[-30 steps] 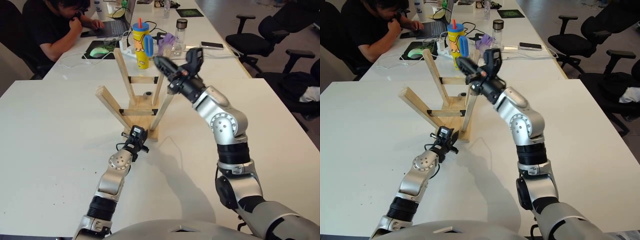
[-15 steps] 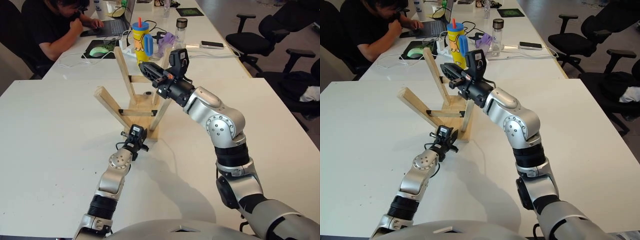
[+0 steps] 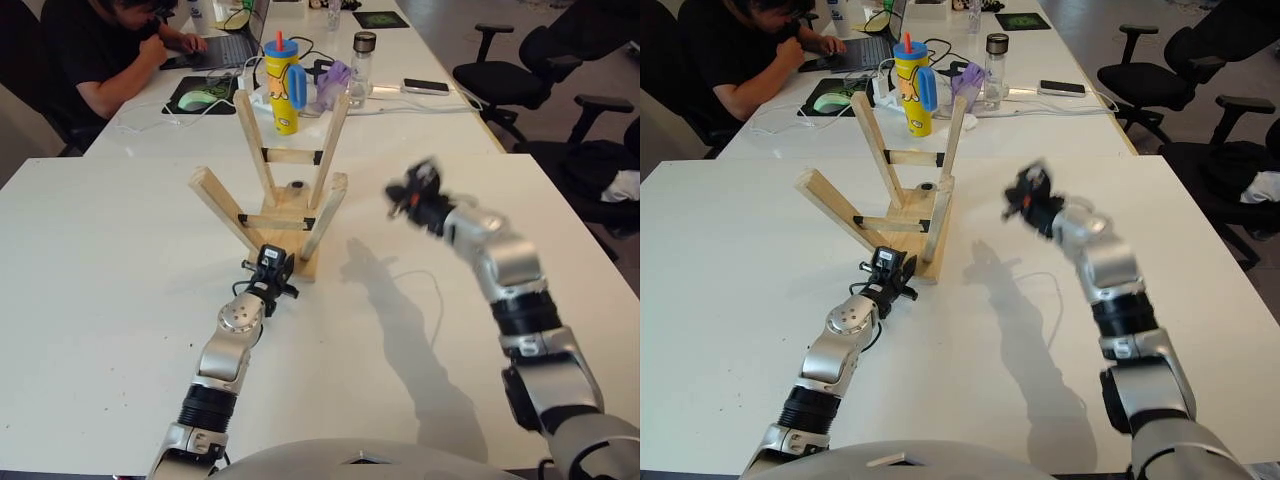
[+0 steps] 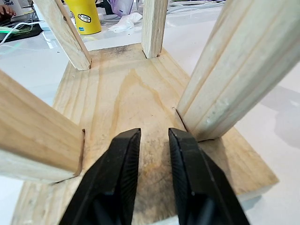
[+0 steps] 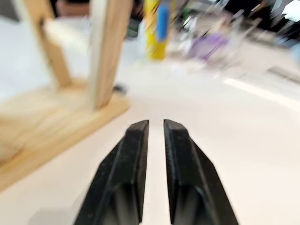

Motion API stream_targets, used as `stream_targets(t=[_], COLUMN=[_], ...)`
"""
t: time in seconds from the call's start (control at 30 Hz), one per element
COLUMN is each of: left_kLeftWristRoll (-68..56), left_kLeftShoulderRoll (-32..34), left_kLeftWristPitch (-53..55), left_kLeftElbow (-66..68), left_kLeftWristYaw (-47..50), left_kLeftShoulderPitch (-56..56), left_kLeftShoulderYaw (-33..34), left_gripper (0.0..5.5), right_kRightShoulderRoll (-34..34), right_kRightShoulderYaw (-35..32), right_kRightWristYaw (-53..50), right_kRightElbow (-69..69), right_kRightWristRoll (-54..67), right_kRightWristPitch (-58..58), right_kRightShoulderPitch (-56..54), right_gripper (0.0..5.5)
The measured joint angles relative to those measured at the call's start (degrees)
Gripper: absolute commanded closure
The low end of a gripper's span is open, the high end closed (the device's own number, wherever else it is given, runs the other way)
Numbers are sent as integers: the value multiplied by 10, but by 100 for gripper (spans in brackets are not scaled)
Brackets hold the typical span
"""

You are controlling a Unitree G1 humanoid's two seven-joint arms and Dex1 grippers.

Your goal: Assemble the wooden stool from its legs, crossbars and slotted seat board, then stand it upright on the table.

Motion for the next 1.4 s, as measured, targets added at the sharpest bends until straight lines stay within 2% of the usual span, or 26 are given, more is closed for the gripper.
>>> stream_targets(t=[0.07,0.13,0.33,0.6,0.7,0.73,0.77,0.83,0.9,1.0,1.13,1.23,1.4], left_kLeftWristRoll=[0,0,-4,2,-1,-6,-13,-27,-46,-92,-108,-99,-87], left_kLeftShoulderRoll=[1,2,11,70,74,73,71,64,49,2,-14,-6,-2], left_kLeftWristPitch=[9,14,22,77,82,85,89,95,96,91,56,33,31], left_kLeftElbow=[-1,-1,-23,-235,-304,-320,-331,-339,-345,-346,-342,-338,-332], left_kLeftWristYaw=[-1,-1,-20,-54,-52,-50,-44,-28,-16,33,102,105,105], left_kLeftShoulderPitch=[0,-1,4,95,109,121,138,168,181,163,48,11,15], left_kLeftShoulderYaw=[0,0,-8,-27,-17,-8,6,43,71,145,218,210,192], left_gripper=[436,436,436,436,481,494,522,545,545,545,545,545,545], right_kRightShoulderRoll=[-9,8,88,75,76,85,100,122,152,177,196,216,230], right_kRightShoulderYaw=[29,20,-33,-54,-60,-72,-87,-115,-149,-212,-241,-234,-221], right_kRightWristYaw=[86,111,56,33,57,50,31,-40,-111,-226,-271,-275,-281], right_kRightElbow=[-71,-114,-88,-84,-164,-186,-199,-206,-195,-156,-139,-146,-164], right_kRightWristRoll=[55,98,110,60,123,146,159,139,114,38,5,1,0], right_kRightWristPitch=[51,70,75,53,104,120,129,125,95,-18,-119,-153,-161], right_kRightShoulderPitch=[35,30,-28,-32,18,48,85,145,166,158,95,60,52], right_gripper=[493,493,493,493,512,517,545,550,550,550,550,550,550])
